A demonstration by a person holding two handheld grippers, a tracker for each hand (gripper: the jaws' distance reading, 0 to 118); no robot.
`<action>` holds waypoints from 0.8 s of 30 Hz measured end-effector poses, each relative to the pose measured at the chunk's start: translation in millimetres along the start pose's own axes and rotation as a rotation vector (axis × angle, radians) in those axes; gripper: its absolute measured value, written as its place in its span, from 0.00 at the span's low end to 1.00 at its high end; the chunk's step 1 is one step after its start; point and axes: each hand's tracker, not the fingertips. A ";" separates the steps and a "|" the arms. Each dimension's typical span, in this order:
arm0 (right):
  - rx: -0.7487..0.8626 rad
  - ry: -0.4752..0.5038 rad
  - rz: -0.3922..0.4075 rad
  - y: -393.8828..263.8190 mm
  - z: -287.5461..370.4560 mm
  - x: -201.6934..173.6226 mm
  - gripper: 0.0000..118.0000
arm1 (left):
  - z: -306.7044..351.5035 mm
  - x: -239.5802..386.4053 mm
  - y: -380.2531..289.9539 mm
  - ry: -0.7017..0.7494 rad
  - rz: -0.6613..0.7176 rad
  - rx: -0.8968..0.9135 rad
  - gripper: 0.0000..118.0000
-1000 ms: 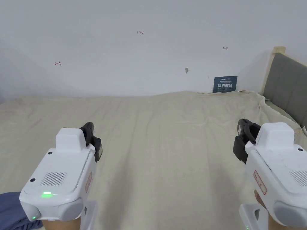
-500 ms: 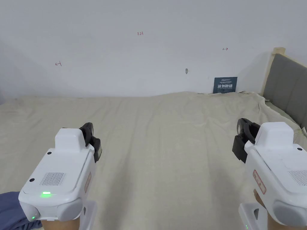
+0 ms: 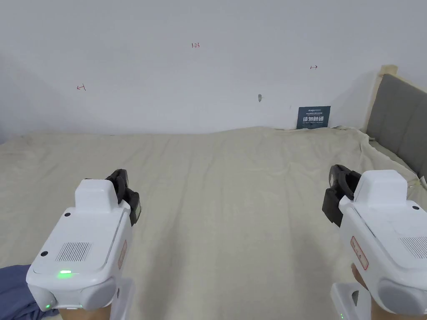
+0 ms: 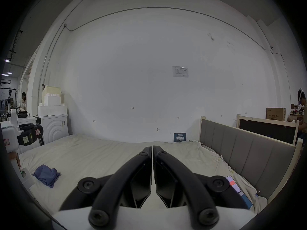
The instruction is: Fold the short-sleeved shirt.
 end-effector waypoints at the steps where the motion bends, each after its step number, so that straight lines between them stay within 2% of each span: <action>1: -0.002 0.003 -0.001 -0.2 -0.3 0.4 0.09 | 0.2 -0.3 -0.3 -0.003 0.001 0.001 0.22; 2: -0.005 0.006 -0.002 -0.3 -0.4 0.2 0.21 | 0.4 -0.4 -0.9 -0.011 0.002 0.001 0.33; 3: -0.006 0.002 0.000 -0.3 -0.1 -0.3 0.44 | 1.1 -0.6 -1.4 -0.014 0.003 0.001 0.48; 4: -0.007 0.005 0.001 -0.2 0.0 -0.5 0.60 | 1.5 -0.5 -1.8 -0.018 0.005 0.000 0.58; 5: -0.009 0.004 0.003 -1.6 -1.4 0.6 0.70 | 2.0 -0.1 -1.9 -0.020 0.008 -0.002 0.66; 7: -0.002 0.007 -0.002 -2.2 -1.1 0.4 0.81 | 2.4 0.5 -2.3 -0.011 0.015 -0.003 0.82; 9: -0.001 0.006 0.000 -1.3 -0.6 -0.2 0.83 | 2.5 0.2 -2.5 0.014 0.033 0.004 0.85; 12: -0.002 0.011 -0.007 -0.6 -0.7 1.2 1.00 | 2.1 -2.2 -0.9 0.014 0.057 0.007 0.95; 16: 0.007 0.004 -0.016 -0.3 -0.1 2.8 1.00 | 1.0 -5.3 0.0 -0.001 0.067 0.004 1.00; 24: 0.008 0.006 -0.017 -2.2 -2.4 3.4 1.00 | 2.4 -5.2 0.3 0.000 0.069 0.011 1.00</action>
